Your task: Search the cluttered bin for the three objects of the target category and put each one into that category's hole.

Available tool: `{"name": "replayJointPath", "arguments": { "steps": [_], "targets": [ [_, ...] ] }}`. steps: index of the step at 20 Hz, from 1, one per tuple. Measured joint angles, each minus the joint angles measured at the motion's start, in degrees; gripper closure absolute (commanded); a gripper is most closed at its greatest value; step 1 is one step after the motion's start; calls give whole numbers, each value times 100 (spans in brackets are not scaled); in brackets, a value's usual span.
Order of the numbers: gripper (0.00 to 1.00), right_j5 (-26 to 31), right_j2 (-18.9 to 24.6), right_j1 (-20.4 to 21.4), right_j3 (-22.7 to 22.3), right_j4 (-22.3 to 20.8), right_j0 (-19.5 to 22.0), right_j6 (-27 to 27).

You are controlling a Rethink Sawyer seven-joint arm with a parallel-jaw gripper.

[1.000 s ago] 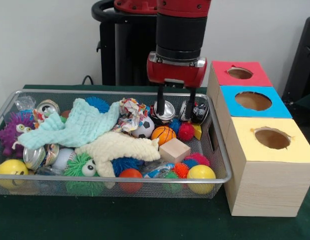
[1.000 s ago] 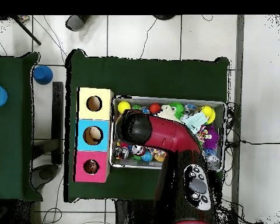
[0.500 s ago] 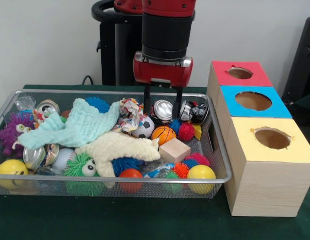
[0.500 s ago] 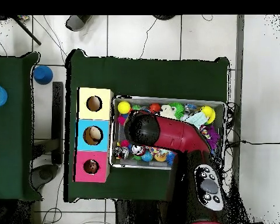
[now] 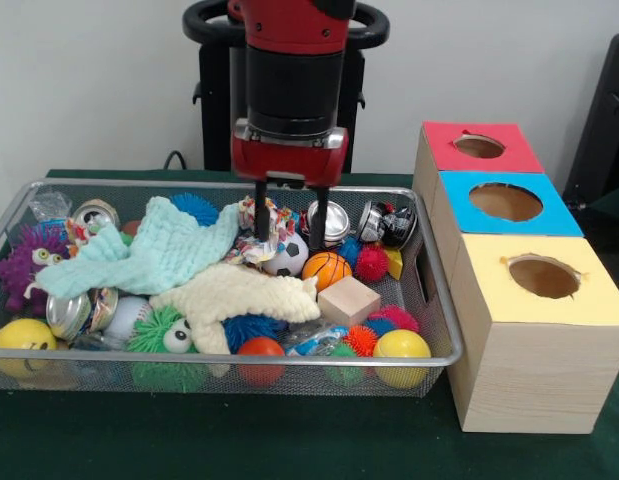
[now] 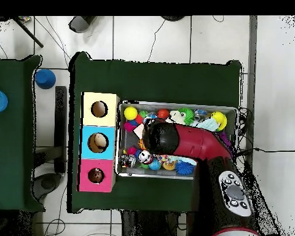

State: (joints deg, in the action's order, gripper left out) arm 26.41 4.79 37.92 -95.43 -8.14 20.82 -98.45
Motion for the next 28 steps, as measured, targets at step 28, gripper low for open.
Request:
{"name": "replayJointPath", "arguments": {
  "steps": [28],
  "targets": [
    [0,145,917,-158,1,-298,1270,0]
  ]
}}
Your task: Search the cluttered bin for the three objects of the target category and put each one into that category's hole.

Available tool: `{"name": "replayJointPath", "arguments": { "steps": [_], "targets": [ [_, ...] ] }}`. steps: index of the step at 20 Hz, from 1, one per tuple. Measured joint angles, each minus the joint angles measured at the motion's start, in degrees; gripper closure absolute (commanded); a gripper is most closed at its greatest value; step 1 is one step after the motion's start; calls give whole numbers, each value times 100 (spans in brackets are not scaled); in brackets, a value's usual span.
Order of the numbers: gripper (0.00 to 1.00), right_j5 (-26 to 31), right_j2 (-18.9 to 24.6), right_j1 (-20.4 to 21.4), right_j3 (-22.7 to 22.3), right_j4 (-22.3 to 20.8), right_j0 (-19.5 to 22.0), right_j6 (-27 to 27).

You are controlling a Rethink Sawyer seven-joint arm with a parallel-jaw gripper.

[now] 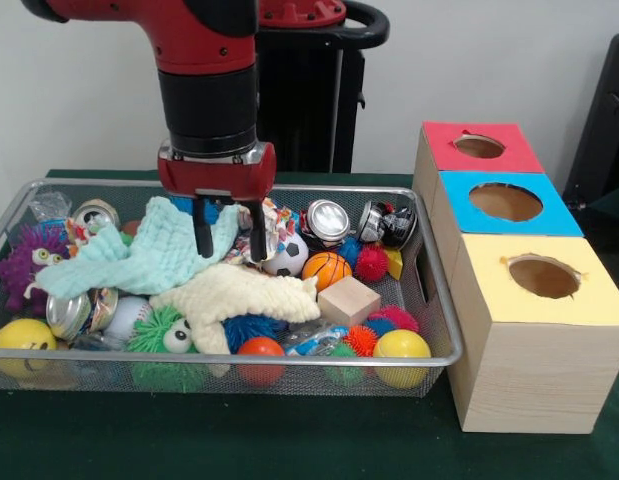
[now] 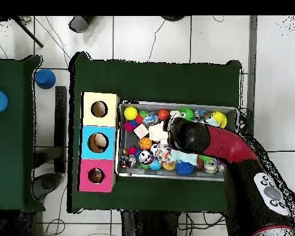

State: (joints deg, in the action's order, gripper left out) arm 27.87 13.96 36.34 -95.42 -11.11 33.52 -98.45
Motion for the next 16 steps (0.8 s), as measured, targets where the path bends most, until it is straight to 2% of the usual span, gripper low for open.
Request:
{"name": "replayJointPath", "arguments": {
  "steps": [11,16],
  "targets": [
    [0,444,313,64,2,-2,262,1],
    [0,532,417,103,54,-167,367,1]
  ]
}}
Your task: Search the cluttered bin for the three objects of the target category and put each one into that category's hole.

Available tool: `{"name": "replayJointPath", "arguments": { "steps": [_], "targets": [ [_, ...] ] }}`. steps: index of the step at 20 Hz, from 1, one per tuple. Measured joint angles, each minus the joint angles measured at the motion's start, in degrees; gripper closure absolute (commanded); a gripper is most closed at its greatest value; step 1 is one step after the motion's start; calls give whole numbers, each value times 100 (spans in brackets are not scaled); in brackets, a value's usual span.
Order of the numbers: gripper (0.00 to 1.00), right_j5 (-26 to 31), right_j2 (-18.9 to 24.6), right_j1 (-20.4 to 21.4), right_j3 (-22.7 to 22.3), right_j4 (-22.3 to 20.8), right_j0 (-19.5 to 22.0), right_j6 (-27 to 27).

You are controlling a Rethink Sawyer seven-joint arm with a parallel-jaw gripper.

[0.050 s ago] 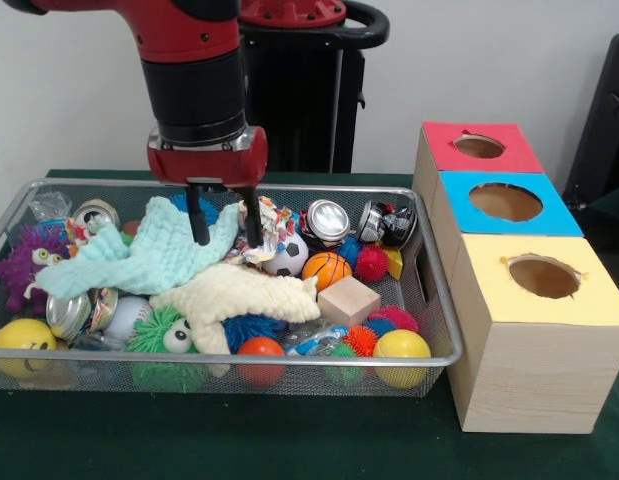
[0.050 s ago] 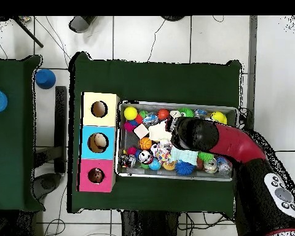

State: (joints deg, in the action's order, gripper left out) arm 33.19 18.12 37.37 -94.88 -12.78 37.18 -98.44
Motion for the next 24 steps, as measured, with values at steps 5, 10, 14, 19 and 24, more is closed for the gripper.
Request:
{"name": "replayJointPath", "arguments": {
  "steps": [5,10,14,19,24],
  "targets": [
    [0,95,143,-1,82,-250,81,0],
    [0,243,272,0,173,-521,146,1],
    [0,260,338,-1,203,-746,183,1],
    [0,260,419,-1,264,-1074,234,1],
    [0,260,455,3,312,-1347,244,1]
  ]
}}
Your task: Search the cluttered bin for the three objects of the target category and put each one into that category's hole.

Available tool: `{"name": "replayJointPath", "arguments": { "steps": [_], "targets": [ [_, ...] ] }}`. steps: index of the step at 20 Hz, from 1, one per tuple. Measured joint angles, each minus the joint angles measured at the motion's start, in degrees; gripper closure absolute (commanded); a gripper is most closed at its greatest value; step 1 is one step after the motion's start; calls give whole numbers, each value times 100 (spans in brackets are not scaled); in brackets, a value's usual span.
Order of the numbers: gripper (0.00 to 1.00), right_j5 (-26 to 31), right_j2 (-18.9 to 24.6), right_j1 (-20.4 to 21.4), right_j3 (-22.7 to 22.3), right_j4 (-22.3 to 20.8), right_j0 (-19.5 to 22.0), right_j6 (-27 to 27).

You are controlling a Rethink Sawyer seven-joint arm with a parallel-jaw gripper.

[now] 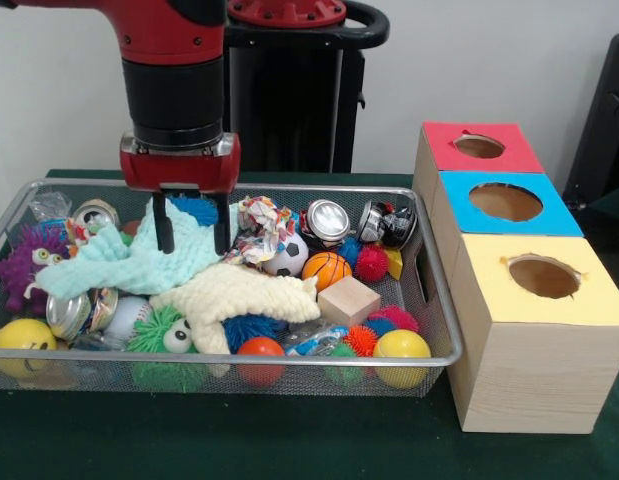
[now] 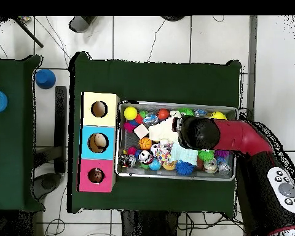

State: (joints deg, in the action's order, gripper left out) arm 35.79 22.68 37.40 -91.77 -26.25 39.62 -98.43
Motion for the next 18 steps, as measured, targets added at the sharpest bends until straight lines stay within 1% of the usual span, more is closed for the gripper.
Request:
{"name": "replayJointPath", "arguments": {
  "steps": [3,10,16,18],
  "targets": [
    [0,0,15,6,8,-222,0,0],
    [0,0,17,-24,9,-592,10,0],
    [0,0,47,-148,30,-853,107,0],
    [0,0,55,-255,63,-927,178,0]
  ]
}}
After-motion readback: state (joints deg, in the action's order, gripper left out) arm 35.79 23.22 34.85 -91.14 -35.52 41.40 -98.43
